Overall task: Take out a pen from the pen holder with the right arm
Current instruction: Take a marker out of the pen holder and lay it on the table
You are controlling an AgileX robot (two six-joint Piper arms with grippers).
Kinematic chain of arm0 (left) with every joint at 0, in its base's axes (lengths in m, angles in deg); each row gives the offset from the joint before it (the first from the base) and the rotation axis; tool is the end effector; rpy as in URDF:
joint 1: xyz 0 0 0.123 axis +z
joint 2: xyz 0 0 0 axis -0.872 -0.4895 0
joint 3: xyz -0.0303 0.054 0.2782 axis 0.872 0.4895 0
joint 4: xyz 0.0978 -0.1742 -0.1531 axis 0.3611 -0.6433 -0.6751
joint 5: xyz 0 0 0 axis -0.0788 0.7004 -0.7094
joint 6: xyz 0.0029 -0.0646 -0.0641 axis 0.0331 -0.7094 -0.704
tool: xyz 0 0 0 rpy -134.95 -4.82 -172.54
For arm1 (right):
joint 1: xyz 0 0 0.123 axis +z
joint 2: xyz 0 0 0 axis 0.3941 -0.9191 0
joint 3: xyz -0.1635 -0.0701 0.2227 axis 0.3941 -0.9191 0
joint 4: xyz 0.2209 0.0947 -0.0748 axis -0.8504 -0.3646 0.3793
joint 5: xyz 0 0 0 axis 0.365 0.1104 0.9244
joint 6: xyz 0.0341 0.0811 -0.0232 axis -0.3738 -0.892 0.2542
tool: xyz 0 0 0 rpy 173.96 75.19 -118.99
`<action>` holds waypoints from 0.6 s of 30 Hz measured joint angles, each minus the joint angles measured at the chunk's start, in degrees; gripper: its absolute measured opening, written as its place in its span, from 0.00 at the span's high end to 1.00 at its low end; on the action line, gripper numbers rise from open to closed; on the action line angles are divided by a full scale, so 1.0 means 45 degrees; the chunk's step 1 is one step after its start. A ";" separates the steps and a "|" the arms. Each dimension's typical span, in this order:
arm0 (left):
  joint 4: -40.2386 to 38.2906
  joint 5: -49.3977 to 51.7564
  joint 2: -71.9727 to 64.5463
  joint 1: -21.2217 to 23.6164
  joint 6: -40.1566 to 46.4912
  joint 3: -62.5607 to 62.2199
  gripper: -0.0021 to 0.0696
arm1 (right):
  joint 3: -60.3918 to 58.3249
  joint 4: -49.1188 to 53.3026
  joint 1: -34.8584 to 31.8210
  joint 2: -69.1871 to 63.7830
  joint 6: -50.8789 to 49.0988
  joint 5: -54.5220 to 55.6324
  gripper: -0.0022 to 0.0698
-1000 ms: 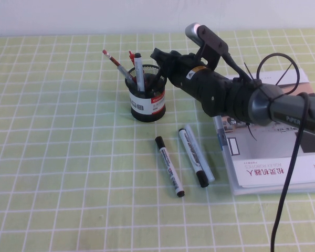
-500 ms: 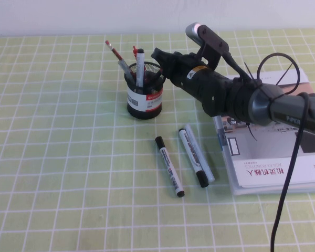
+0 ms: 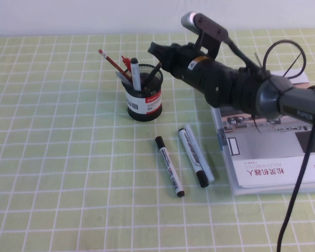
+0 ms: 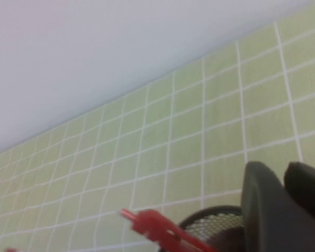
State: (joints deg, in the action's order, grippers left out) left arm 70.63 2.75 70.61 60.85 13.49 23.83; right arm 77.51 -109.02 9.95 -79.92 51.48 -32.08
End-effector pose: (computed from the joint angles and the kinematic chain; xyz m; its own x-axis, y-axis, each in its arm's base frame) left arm 0.0521 -0.0019 0.1699 -0.3009 0.1060 -0.9478 0.0513 0.9942 0.0949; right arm 0.4324 0.2756 0.2284 -0.5008 0.5032 -0.7043 -0.2013 0.7236 0.6602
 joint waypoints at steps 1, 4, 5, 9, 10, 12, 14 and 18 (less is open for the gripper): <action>0.0000 0.0000 0.0000 0.0000 0.0000 0.0000 0.98 | 0.0000 0.0071 0.0000 0.0172 0.0171 -0.0072 0.94; 0.0000 0.0000 0.0000 0.0000 0.0000 0.0000 0.98 | 0.0000 0.0401 0.0000 0.0634 0.0324 -0.0332 0.94; 0.0000 0.0000 0.0000 0.0000 0.0000 0.0000 0.98 | 0.0000 0.0521 0.0000 0.0784 0.0362 -0.0398 0.94; 0.0000 0.0000 0.0000 0.0000 0.0000 0.0000 0.98 | 0.0000 0.0906 0.0000 0.1550 0.1175 -0.0981 0.94; 0.0000 0.0000 0.0000 0.0000 0.0000 0.0000 0.98 | 0.0000 0.1017 0.0000 0.1820 0.1458 -0.1213 0.94; 0.0000 0.0000 0.0000 0.0000 0.0000 0.0000 0.98 | 0.0000 0.1203 0.0000 0.2251 0.1941 -0.1750 0.94; 0.0000 0.0000 0.0000 0.0000 0.0000 0.0000 0.98 | 0.0000 0.1503 0.0000 0.2777 0.2364 -0.2358 0.94; 0.0000 0.0000 0.0000 0.0000 0.0000 0.0000 0.98 | 0.0000 0.2558 0.0000 0.3816 0.2642 -0.3767 0.94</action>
State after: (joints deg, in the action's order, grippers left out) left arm 70.63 2.75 70.61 60.85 13.49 23.83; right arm 77.51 -97.51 9.95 -62.74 63.37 -49.03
